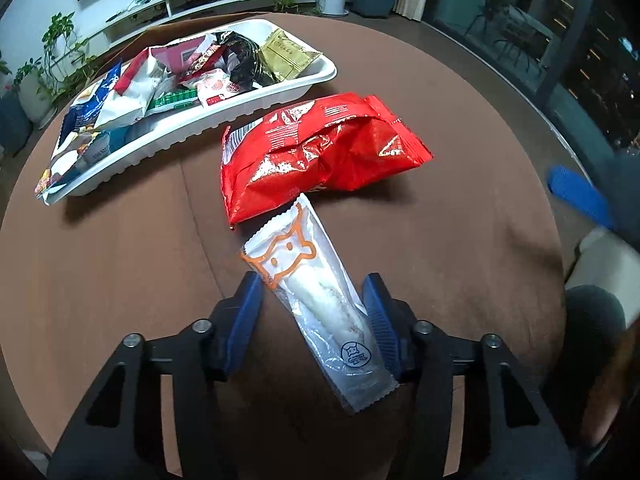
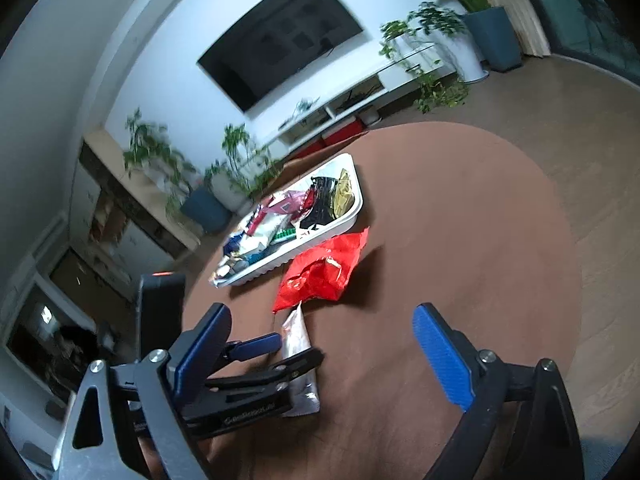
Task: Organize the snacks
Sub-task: 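Lift the white packet with the left gripper while the right gripper grasps the red bag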
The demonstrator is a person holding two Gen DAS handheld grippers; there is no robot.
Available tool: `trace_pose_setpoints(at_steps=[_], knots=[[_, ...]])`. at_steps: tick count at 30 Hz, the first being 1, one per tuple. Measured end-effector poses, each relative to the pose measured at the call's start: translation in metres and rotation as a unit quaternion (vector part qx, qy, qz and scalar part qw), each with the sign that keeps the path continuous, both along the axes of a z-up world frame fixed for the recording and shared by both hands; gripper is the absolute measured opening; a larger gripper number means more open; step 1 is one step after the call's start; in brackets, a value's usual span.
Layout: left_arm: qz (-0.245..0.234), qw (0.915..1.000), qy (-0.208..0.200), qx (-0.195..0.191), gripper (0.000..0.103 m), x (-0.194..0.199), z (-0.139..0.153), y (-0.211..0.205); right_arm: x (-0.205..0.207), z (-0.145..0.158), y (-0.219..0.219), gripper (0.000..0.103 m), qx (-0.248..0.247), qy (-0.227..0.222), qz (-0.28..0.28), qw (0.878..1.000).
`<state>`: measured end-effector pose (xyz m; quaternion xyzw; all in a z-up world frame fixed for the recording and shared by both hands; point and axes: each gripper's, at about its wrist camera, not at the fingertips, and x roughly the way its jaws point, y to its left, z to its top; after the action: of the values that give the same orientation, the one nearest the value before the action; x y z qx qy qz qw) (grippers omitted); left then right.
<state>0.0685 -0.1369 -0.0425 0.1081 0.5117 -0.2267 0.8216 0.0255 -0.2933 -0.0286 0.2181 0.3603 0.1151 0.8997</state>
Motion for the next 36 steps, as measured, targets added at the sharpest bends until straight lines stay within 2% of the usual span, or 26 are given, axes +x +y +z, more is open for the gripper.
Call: trace_pose_setpoints(at_steps=[2,4,5,7,10,11,12,14,16,18,22,26,30,31,34,35,36], knots=[[-0.001,1.0000,0.002,-0.002,0.043,-0.003,0.002,0.005,0.029,0.000,0.016,0.094,-0.100,0.053,0.070,0.991],[0.000,0.9999,0.006,-0.009,0.041,-0.004,0.003,0.011,0.046,0.007,0.029,0.086,-0.177,0.029,0.126,0.976],[-0.001,0.9999,0.010,-0.013,0.041,-0.004,0.003,0.016,0.053,0.010,0.034,0.086,-0.201,0.017,0.151,0.968],[-0.012,0.9997,0.015,-0.013,0.040,-0.005,0.003,0.020,0.062,0.014,0.043,0.086,-0.235,-0.003,0.192,0.953],[-0.052,0.9984,0.024,0.001,0.040,-0.008,0.004,0.023,0.071,0.019,0.066,0.084,-0.277,-0.035,0.278,0.919],[-0.055,0.9980,0.030,0.002,0.040,-0.007,0.004,0.026,0.077,0.017,0.076,0.084,-0.298,-0.033,0.302,0.905],[-0.063,0.9974,0.035,-0.001,0.040,-0.006,0.006,0.030,0.081,0.014,0.082,0.084,-0.312,-0.028,0.316,0.896],[-0.070,0.9964,0.047,-0.008,0.040,-0.003,0.007,0.039,0.095,0.007,0.093,0.081,-0.329,-0.011,0.344,0.879],[-0.067,0.9963,0.053,-0.012,0.040,0.001,0.007,0.050,0.108,-0.001,0.101,0.075,-0.333,0.014,0.366,0.869],[-0.069,0.9961,0.055,-0.011,0.041,0.002,0.007,0.054,0.118,-0.008,0.104,0.071,-0.338,0.031,0.372,0.864],[-0.069,0.9963,0.051,-0.007,0.041,0.000,0.008,0.052,0.134,-0.017,0.114,0.072,-0.343,0.060,0.385,0.855],[-0.042,0.9979,0.043,-0.023,0.041,-0.002,0.008,0.055,0.136,-0.025,0.124,0.073,-0.367,0.080,0.401,0.835],[-0.024,0.9990,0.029,-0.023,0.040,-0.008,0.009,0.056,0.141,-0.041,0.125,0.073,-0.393,0.115,0.392,0.824],[-0.022,0.9992,0.025,-0.020,0.040,-0.008,0.009,0.055,0.142,-0.044,0.125,0.073,-0.396,0.119,0.391,0.822],[-0.018,0.9994,0.021,-0.023,0.039,-0.008,0.009,0.056,0.142,-0.044,0.127,0.072,-0.386,0.122,0.384,0.830],[-0.017,0.9994,0.021,-0.022,0.037,-0.008,0.010,0.058,0.140,-0.044,0.128,0.070,-0.383,0.121,0.384,0.831],[-0.017,0.9994,0.022,-0.022,0.036,-0.009,0.010,0.057,0.139,-0.043,0.127,0.063,-0.380,0.121,0.383,0.833]])
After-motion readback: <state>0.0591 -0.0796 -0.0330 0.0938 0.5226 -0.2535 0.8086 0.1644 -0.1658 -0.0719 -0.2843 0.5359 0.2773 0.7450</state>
